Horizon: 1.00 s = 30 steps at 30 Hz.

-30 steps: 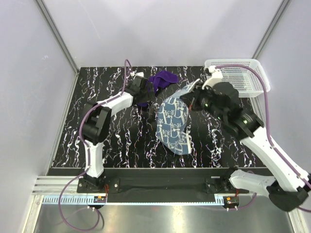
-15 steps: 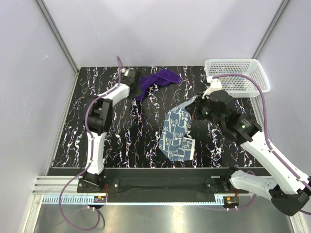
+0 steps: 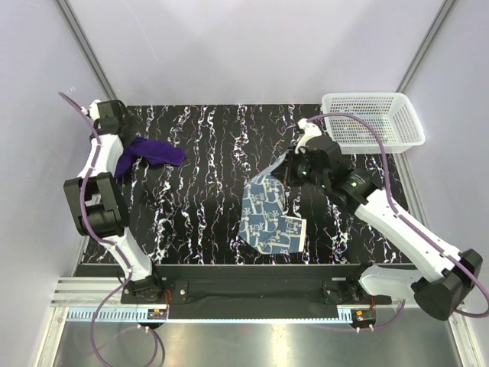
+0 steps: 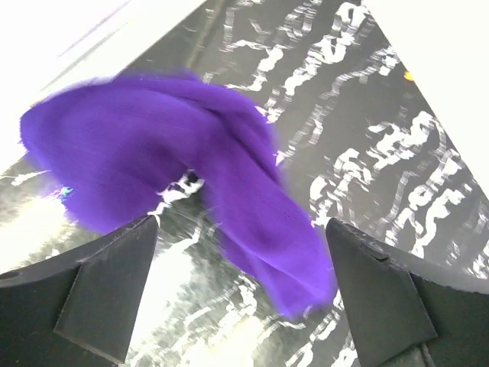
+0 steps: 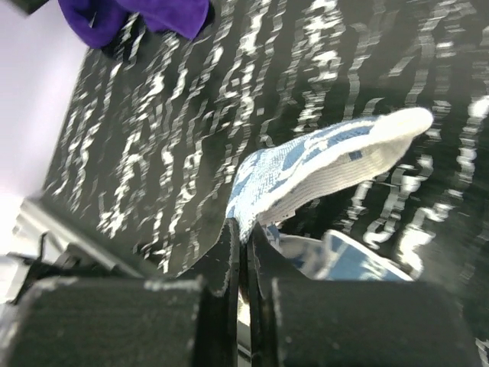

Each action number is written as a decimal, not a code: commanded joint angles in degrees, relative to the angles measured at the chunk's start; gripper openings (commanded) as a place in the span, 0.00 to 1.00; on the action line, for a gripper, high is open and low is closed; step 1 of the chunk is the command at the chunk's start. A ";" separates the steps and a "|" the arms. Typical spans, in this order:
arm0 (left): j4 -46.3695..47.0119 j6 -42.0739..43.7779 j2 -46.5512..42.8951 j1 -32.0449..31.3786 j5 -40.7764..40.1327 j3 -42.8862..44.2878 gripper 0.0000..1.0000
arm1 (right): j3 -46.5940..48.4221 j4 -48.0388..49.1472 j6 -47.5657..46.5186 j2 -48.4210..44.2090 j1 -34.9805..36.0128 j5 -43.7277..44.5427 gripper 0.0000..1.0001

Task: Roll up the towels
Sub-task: Move the towel to the center of the board, then flatten the towel

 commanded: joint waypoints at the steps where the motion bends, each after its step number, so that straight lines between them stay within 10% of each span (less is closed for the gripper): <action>1: -0.79 1.03 -2.48 -2.33 3.56 -3.76 0.99 | 0.66 6.83 0.68 4.21 0.22 -9.81 0.00; 7: 0.89 2.60 -13.29 -4.26 4.79 -13.26 0.99 | 4.16 7.73 1.13 18.27 8.46 -16.59 0.07; 8: 0.54 2.96 -15.47 -4.44 4.88 -13.70 0.99 | 5.30 6.76 0.77 20.47 12.48 -14.77 0.18; 9: 0.10 3.31 -16.45 -4.53 4.97 -14.32 0.99 | 8.10 3.71 0.42 24.93 14.09 -13.36 0.58; 15: -3.15 6.38 -23.40 -5.41 7.08 -16.16 0.99 | 10.60 -3.97 3.22 30.00 18.23 -1.40 0.98; 22: -1.84 9.11 -30.00 -16.97 7.62 -22.49 0.98 | 7.34 -8.62 4.11 18.39 18.23 13.63 1.00; 30: -2.71 11.13 -17.36 -37.88 10.96 -13.22 0.91 | -0.21 -14.93 9.90 7.23 16.66 25.41 1.00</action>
